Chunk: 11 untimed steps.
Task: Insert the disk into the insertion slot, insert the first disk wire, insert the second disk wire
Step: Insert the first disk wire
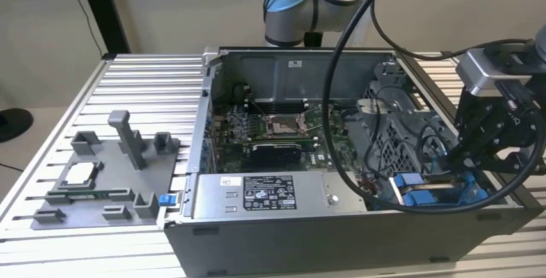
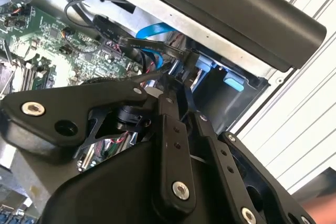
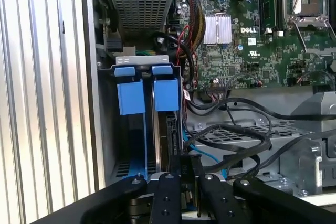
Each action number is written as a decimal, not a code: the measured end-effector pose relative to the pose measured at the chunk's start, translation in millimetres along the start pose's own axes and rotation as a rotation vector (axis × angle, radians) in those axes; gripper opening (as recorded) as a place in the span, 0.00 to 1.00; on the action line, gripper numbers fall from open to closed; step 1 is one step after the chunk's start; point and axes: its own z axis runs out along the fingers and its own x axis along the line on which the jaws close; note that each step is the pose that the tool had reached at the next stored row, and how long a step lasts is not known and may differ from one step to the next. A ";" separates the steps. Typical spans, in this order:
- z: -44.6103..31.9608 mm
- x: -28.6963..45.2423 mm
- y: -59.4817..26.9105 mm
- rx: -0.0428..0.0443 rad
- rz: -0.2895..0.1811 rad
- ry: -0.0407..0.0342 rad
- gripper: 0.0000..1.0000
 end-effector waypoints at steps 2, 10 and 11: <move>0.3 0.1 0.0 -0.0060 0.000 0.0154 0.00; 0.6 0.0 -0.3 -0.0057 -0.005 0.0350 0.00; 0.8 0.0 -0.3 -0.0056 -0.005 0.0349 0.00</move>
